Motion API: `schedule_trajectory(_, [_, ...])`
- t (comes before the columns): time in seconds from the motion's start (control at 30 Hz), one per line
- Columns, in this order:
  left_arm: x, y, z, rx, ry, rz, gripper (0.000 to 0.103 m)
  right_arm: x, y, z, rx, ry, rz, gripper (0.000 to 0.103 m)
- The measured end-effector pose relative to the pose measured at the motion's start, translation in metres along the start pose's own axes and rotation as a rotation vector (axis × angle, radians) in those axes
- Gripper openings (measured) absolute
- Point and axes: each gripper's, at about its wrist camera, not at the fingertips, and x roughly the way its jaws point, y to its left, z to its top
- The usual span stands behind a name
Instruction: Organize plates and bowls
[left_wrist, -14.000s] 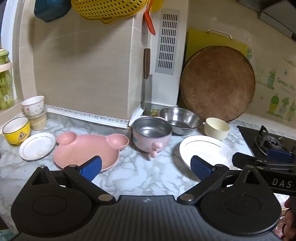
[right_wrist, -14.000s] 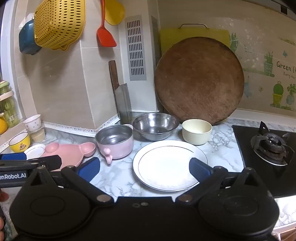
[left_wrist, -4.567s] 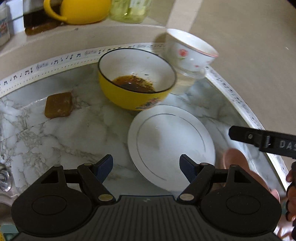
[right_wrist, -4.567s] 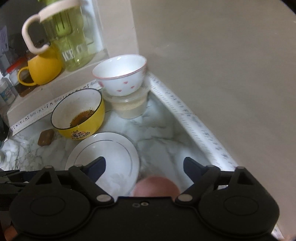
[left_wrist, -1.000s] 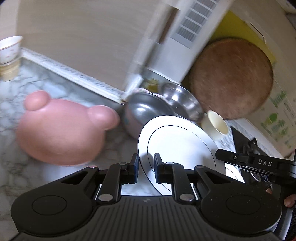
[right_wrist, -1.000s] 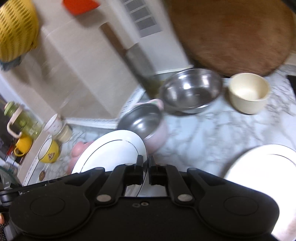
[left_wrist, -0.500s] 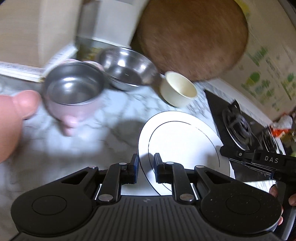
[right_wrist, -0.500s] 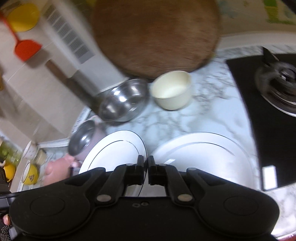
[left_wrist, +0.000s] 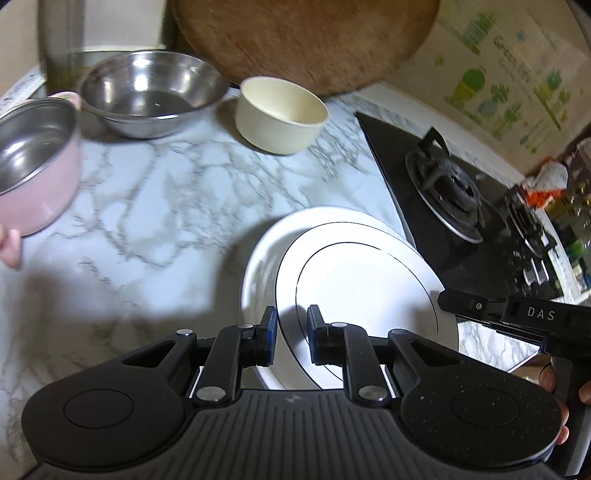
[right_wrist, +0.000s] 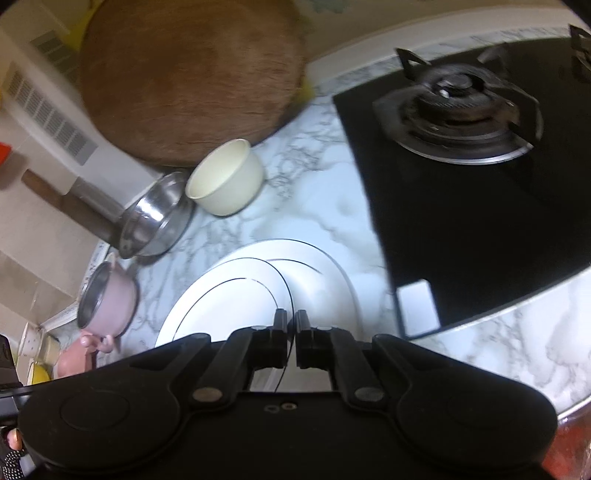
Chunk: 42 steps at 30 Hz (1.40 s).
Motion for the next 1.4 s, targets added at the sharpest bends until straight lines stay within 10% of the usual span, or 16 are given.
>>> schedule_trajectory(1.4, [0.013,0.003,0.004,0.060,0.068,-0.005,0.016,0.016,-0.013,-0.004,-0.036,0.040,-0.056,0.006])
